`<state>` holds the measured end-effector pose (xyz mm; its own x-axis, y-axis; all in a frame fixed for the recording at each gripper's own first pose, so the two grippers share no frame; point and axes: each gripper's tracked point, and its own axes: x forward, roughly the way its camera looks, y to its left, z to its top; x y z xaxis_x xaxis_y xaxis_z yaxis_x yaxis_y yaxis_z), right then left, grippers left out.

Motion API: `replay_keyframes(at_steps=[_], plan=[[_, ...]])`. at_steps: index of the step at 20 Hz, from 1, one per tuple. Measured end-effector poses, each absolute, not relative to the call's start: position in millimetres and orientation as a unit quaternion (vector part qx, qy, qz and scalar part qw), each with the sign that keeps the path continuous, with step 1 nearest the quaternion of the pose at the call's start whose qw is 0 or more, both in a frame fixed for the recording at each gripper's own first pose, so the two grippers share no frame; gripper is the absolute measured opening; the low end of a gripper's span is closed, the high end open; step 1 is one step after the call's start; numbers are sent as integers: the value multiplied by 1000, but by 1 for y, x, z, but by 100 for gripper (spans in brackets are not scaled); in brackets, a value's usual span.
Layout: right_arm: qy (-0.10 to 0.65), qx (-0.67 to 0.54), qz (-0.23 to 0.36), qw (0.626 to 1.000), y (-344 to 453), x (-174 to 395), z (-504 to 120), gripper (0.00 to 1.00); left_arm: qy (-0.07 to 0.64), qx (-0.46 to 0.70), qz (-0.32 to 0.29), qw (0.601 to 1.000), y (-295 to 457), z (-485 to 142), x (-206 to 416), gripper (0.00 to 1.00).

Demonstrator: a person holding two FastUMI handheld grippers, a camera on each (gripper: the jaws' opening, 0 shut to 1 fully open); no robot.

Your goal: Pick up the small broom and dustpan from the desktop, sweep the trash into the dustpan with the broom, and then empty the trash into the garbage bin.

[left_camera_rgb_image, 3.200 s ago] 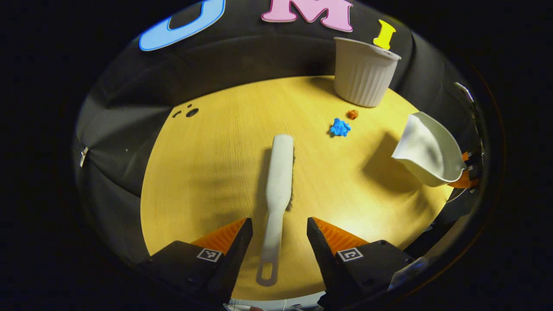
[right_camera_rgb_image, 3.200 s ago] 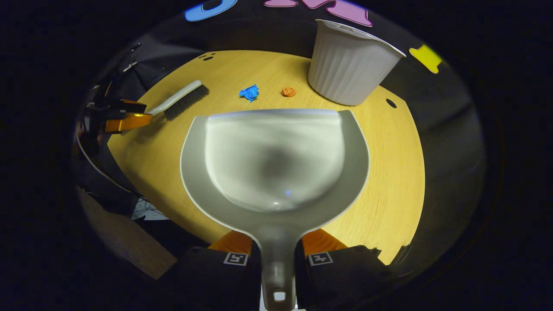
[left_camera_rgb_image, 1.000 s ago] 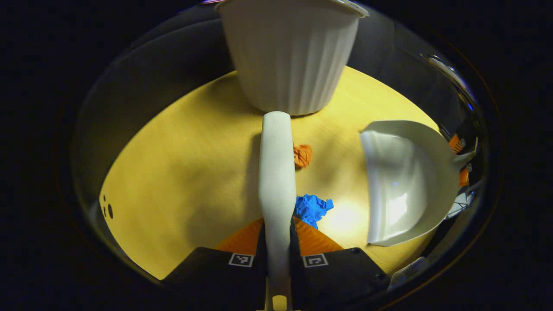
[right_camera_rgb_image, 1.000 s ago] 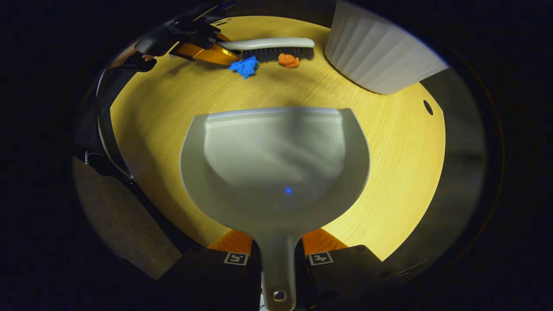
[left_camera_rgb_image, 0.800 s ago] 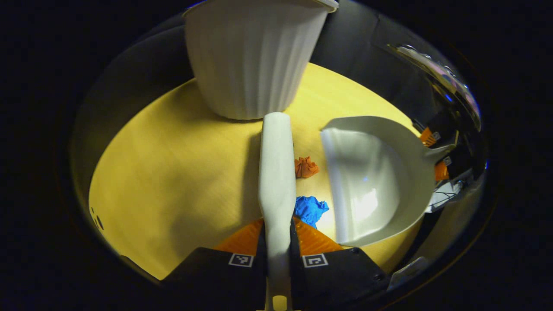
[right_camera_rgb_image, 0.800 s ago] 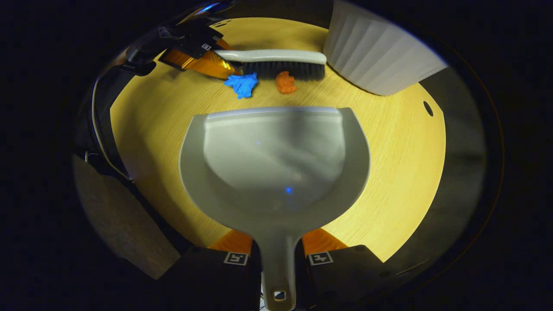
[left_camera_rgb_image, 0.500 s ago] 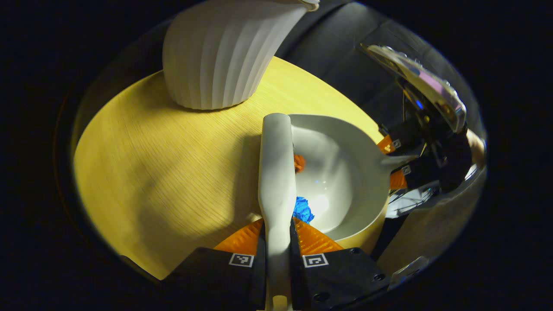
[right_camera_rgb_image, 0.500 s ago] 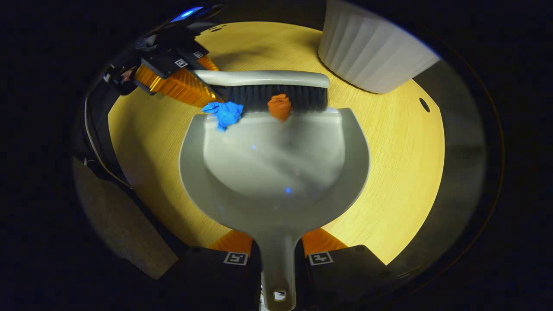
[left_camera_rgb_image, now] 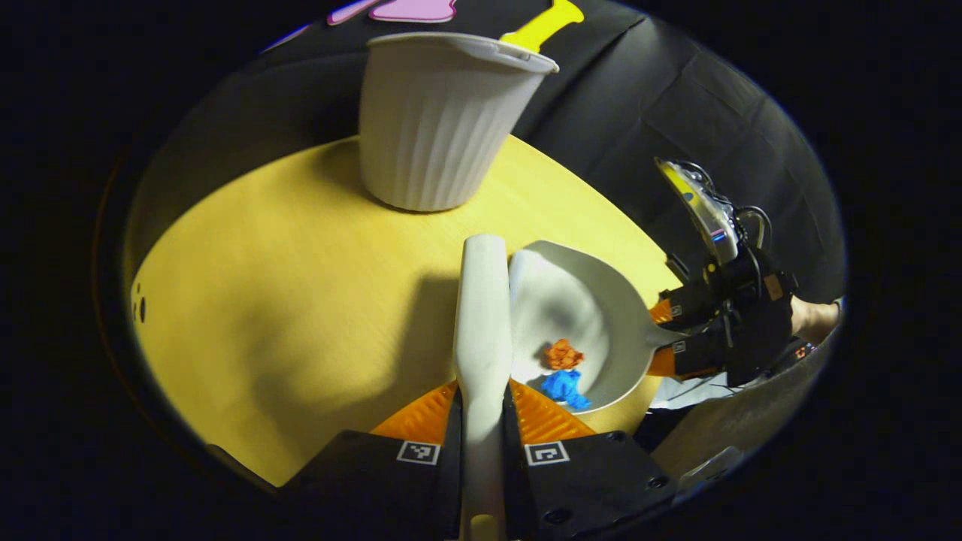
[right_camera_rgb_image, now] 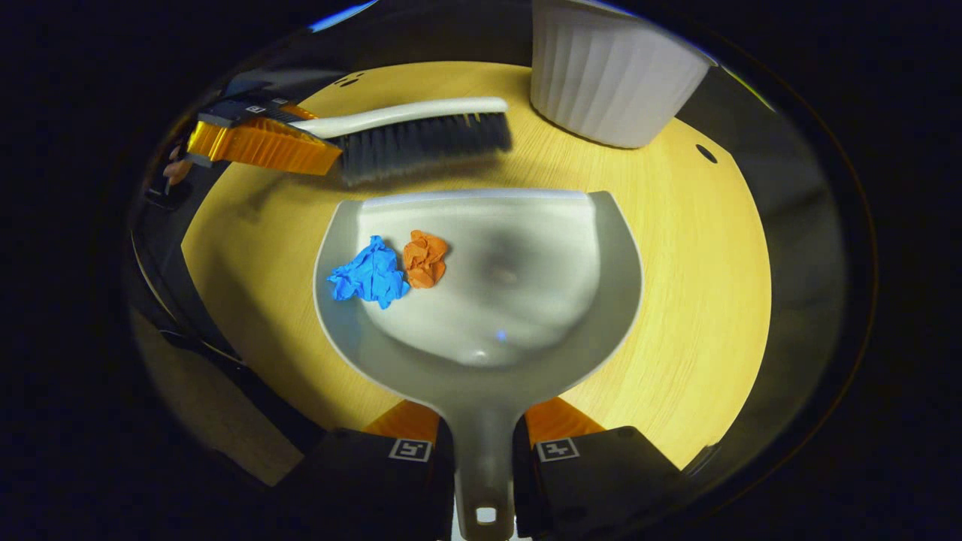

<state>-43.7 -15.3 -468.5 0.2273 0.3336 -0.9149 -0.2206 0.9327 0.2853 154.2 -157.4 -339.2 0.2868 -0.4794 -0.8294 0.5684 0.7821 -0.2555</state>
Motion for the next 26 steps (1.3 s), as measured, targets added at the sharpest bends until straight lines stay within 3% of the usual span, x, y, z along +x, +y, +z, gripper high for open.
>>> replay_keyframes(at_steps=[4, 8, 17, 23, 26], plan=[[603, 74, 124, 785, -30, -48, -437, 36, 483, 48, -262, 834, -94, -338, 155, 27], [595, 88, 82, 794, -62, -43, -386, 36, 489, 80, -209, 843, -49, -351, 139, 27], [518, 101, 1, 850, -153, 51, -257, 35, 499, 50, -174, 848, 7, -378, 94, 27], [520, 64, -35, 851, -205, 122, -225, 32, 502, 33, -168, 848, 22, -388, 83, 27], [537, 16, -43, 842, -229, 154, -223, 35, 498, 32, -169, 850, 25, -388, 83, 27]])
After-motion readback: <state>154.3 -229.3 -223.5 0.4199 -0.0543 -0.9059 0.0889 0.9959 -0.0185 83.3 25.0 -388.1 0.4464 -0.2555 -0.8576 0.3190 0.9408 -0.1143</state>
